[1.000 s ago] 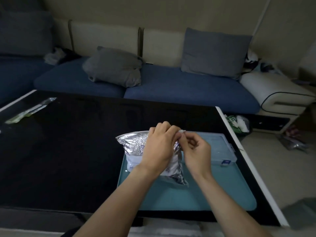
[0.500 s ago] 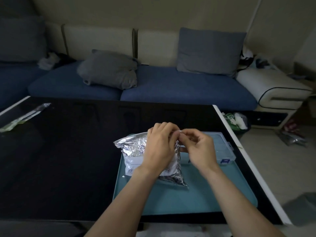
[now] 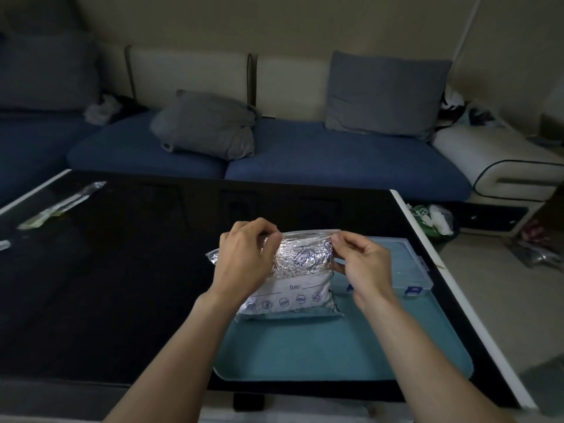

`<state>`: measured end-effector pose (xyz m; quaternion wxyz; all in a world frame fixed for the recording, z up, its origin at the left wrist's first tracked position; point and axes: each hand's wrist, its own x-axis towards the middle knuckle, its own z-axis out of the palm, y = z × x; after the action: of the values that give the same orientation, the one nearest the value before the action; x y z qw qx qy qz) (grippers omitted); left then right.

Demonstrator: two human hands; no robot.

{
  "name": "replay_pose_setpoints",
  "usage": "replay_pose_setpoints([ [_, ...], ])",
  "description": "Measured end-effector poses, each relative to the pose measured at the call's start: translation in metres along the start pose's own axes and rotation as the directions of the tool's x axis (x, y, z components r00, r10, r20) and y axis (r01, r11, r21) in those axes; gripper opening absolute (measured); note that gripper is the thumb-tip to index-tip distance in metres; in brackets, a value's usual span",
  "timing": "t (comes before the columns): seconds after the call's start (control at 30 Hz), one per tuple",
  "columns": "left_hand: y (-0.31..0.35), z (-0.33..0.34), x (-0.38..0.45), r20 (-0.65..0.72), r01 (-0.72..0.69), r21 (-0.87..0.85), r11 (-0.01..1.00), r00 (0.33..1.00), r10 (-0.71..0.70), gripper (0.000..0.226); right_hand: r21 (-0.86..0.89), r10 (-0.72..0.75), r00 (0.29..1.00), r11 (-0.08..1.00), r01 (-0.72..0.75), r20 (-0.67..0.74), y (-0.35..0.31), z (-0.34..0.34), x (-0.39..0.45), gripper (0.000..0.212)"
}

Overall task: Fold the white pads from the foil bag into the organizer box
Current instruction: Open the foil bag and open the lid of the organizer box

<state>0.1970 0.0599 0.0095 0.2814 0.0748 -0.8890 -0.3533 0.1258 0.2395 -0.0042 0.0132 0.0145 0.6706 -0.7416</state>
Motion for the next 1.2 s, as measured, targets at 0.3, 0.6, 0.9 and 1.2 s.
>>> replay_pose_setpoints([
  [0.3, -0.036, -0.051, 0.005, 0.071, 0.226, 0.124, 0.966, 0.969, -0.236, 0.009, -0.037, 0.105, 0.986, 0.993, -0.111, -0.132, 0.005, -0.008, 0.021, 0.006],
  [0.6, -0.020, -0.036, -0.003, 0.208, 0.546, -0.323, 0.773, 0.838, -0.505, 0.058, -0.072, 0.058, 0.997, 0.996, -0.054, 0.051, -0.001, 0.025, -0.009, 0.057],
  [0.9, 0.008, -0.030, 0.000, -0.224, 0.351, -0.397, 0.848, 0.859, -0.461, 0.025, 0.032, -0.229, 0.967, 0.973, 0.227, 0.113, -0.009, 0.046, -0.026, 0.050],
  [1.2, -0.003, -0.003, 0.000, -0.145, 0.242, -0.172, 0.955, 0.953, -0.267, 0.034, -0.137, -0.212, 0.917, 0.953, 0.270, 0.337, 0.017, 0.058, -0.007, 0.050],
])
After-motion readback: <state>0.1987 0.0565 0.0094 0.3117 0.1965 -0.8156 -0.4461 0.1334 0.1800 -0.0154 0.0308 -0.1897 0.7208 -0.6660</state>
